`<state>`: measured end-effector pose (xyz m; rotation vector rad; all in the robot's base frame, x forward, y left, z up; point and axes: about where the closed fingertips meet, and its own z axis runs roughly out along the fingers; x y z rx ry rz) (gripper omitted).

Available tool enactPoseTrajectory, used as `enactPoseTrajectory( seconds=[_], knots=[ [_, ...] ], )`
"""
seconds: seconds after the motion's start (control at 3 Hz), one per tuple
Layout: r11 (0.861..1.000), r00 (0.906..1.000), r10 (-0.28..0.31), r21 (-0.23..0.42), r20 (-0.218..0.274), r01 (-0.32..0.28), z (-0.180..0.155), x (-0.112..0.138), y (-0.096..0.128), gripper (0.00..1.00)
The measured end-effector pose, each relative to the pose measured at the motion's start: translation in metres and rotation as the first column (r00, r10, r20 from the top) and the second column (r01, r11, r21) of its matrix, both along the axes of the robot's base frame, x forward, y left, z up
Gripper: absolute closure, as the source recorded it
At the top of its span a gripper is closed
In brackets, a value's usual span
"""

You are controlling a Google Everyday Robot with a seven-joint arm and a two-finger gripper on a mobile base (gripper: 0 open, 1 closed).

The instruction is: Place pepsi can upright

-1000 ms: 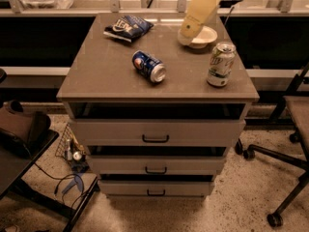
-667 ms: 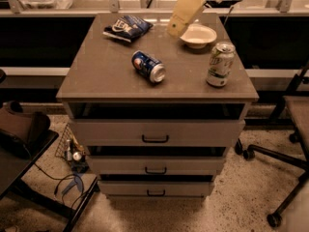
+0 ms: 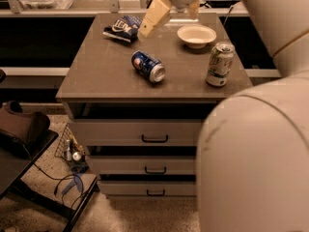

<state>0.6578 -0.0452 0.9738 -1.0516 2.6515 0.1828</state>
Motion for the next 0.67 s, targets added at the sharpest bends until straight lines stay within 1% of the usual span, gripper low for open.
enactPoseTrajectory(
  seconds=[0.33, 0.67],
  knots=[
    [1.0, 0.9992, -0.024, 0.008, -0.033, 0.025, -0.016, 0.014, 0.014, 0.0],
    [0.999, 0.9965, -0.041, 0.007, -0.073, 0.042, -0.037, 0.025, 0.024, 0.0]
  ],
)
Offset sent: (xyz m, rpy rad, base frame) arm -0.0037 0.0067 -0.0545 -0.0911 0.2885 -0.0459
